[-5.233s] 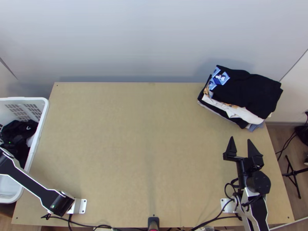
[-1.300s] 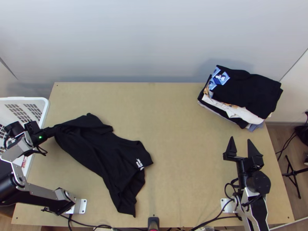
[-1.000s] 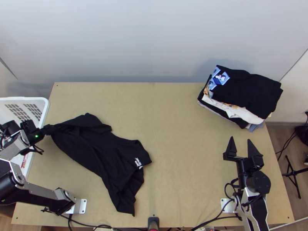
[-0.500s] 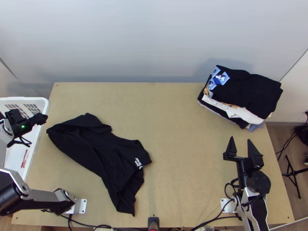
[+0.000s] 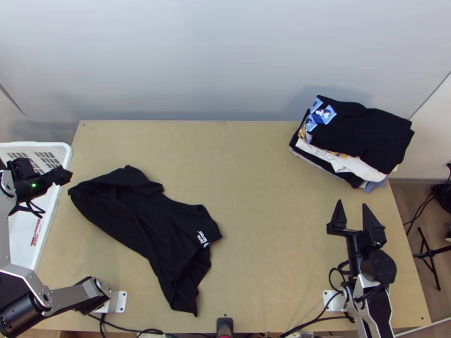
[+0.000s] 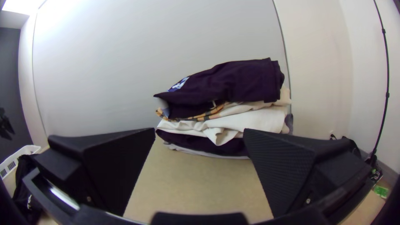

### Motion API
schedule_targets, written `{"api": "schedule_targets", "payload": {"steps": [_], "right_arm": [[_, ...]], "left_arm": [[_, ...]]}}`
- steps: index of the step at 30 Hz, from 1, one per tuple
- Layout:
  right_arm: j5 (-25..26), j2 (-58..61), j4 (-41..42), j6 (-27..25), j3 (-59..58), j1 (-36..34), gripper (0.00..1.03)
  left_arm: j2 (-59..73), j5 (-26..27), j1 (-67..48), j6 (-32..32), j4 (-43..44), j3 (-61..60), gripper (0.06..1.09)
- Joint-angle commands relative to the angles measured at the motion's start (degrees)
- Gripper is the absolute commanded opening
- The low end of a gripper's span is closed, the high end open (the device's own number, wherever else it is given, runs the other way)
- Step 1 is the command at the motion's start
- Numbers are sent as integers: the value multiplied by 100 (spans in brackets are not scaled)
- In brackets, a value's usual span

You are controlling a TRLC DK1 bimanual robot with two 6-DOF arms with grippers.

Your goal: Fold the t-shirt

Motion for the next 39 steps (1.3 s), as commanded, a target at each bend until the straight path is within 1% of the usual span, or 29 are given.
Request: {"api": "schedule_targets", "payload": {"steps": [1,5,6,7,10,17,24,26,27,31,32,36,38,39], "right_arm": [[1,1,0,1,1,1,98],[1,1,0,1,1,18,98],[1,1,0,106,1,115,98],[1,1,0,238,1,291,98],[1,1,0,299,1,756,98],[1,1,0,291,1,1627,98],[1,1,9,291,1,1565,98],[1,-8,9,159,1,1416,99],[1,-8,9,-8,1,1424,98],[1,-8,53,-1204,1,1442,98],[1,1,35,-1362,10,1512,98],[-8,230,-185,-1441,247,1565,98],[-8,704,-246,-1397,581,1758,99],[-8,1082,-343,-1283,845,1908,99]], "left_arm": [[-9,-642,-106,-16,-942,407,104],[-44,-792,-168,-165,-1548,530,104],[-80,-836,-185,-183,-1654,530,104],[-141,-862,-194,-209,-1751,530,104],[-335,-985,-194,-341,-1839,504,104],[-721,-1082,-212,-640,-2023,302,104],[-774,-1126,-300,-710,-1944,65,104],[-800,-1126,-352,-701,-1856,-6,104],[-818,-1134,-352,-692,-1777,-50,104],[-835,-1134,-370,-666,-1478,-340,104],[-835,-1134,-379,-649,-1408,-436,104],[-844,-1152,-423,-587,-1214,-691,104],[-853,-1178,-467,-578,-1083,-770,104],[-853,-1196,-502,-569,-1047,-788,104]]}}
